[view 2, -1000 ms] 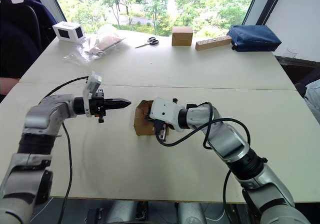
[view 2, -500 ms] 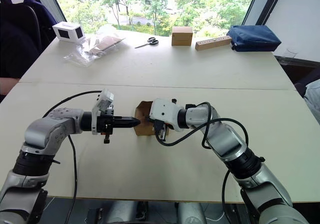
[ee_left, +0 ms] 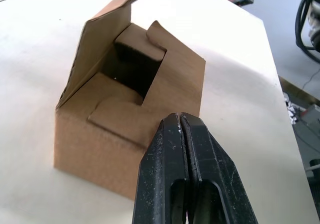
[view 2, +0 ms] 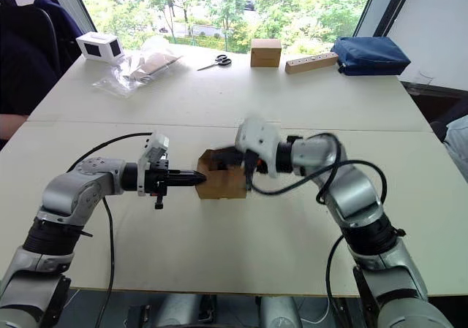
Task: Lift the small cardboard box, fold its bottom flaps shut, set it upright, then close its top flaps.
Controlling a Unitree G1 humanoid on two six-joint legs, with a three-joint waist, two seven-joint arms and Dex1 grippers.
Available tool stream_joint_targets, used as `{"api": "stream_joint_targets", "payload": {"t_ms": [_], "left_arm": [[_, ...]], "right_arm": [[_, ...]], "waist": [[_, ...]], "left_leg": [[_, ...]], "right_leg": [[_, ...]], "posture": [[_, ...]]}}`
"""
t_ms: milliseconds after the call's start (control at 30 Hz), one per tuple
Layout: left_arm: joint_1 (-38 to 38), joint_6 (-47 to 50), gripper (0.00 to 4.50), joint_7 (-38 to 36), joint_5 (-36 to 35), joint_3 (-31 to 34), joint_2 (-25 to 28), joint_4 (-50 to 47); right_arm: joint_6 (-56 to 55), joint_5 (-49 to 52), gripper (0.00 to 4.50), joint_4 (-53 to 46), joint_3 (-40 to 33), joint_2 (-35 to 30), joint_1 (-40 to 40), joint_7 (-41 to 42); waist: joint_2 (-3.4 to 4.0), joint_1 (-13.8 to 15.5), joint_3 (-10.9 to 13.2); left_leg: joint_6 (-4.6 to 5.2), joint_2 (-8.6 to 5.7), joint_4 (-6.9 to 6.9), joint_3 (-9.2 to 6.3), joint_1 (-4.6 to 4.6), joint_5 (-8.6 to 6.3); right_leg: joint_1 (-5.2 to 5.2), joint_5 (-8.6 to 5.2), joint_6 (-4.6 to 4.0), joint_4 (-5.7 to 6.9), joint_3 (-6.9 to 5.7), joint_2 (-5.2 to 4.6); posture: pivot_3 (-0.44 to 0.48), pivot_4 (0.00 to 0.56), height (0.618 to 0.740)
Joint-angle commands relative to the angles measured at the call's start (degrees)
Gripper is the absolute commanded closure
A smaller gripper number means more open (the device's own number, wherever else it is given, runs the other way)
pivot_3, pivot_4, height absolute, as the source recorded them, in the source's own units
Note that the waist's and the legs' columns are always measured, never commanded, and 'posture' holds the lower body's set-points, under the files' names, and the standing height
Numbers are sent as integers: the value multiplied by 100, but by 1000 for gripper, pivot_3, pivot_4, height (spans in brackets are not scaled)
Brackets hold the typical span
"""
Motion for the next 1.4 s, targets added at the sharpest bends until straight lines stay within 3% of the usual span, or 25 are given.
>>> {"api": "stream_joint_targets", "payload": {"t_ms": [33,200,533,833,1100,1400], "left_arm": [[-44,1,4476,88,-31,-9,17,-52],[-28,-19,4476,148,-55,-5,39,-70],[-101,-127,4476,104,-75,17,66,147],[-368,218,4476,328,-708,740,38,70],[-667,-329,4476,1003,-103,507,-376,675],[-670,-600,4476,981,162,168,-690,891]], "right_arm": [[-509,-1026,4500,872,440,-113,-185,-515],[-729,-1261,4500,967,897,-157,-62,-132],[-173,-903,4500,99,1066,-296,550,619],[-126,-998,4500,-10,1064,-295,788,534],[-74,-1009,4500,-10,1080,-208,739,402],[116,-769,4500,-535,658,-317,739,299]], "waist": [[-2,26,-1],[-1,8,0],[-1,17,0],[-1,9,0],[-2,20,0],[-2,21,0]], "left_leg": [[-1,0,-5,0,2,1],[-25,-2,-12,3,-10,14],[-2,4,-8,-3,-4,2],[-3,5,-9,-4,-5,2],[-3,-4,-8,-2,-5,2],[-5,-2,-8,-3,-5,3]], "right_leg": [[0,-1,-1,-1,0,1],[-4,-2,-2,-7,3,-1],[-3,-1,-2,-3,0,0],[-5,-2,-2,-4,-1,2],[0,-1,-2,-6,0,-2],[-3,-1,-2,-5,-1,1]], "posture": [[0,150,740],[0,150,740],[0,150,740],[0,150,740],[0,150,740],[0,150,740]]}}
